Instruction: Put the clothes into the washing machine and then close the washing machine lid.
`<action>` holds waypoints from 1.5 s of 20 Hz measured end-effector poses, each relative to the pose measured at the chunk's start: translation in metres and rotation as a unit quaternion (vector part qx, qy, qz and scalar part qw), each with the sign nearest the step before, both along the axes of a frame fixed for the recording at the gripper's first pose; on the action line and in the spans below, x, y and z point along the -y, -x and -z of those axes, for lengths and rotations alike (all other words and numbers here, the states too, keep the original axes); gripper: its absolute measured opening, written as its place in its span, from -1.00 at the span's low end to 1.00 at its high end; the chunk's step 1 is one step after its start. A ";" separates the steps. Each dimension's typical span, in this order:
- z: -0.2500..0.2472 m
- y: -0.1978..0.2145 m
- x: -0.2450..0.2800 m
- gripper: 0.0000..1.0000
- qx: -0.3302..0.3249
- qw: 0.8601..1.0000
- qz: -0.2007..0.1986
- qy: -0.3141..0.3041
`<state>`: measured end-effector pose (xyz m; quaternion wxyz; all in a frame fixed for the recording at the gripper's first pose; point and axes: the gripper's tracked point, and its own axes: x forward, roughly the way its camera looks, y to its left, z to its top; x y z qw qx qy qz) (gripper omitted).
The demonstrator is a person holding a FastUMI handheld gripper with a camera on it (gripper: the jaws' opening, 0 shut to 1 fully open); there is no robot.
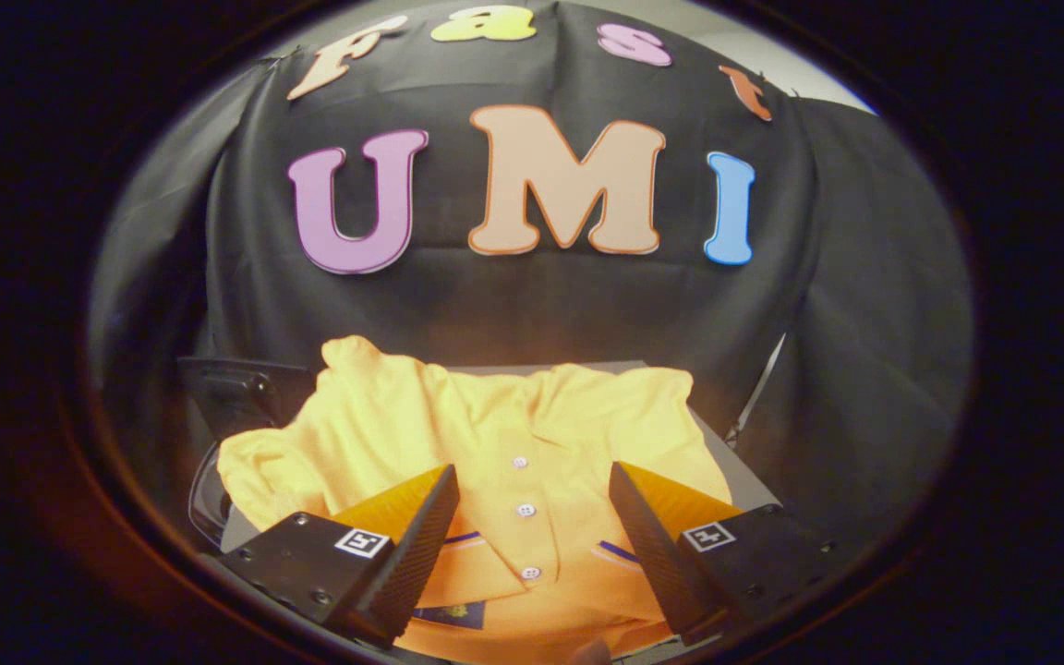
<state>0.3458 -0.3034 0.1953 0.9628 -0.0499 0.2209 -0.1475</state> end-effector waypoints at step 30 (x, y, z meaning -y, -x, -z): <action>-0.059 -0.024 -0.168 -0.98 0.046 0.991 -0.059 -0.115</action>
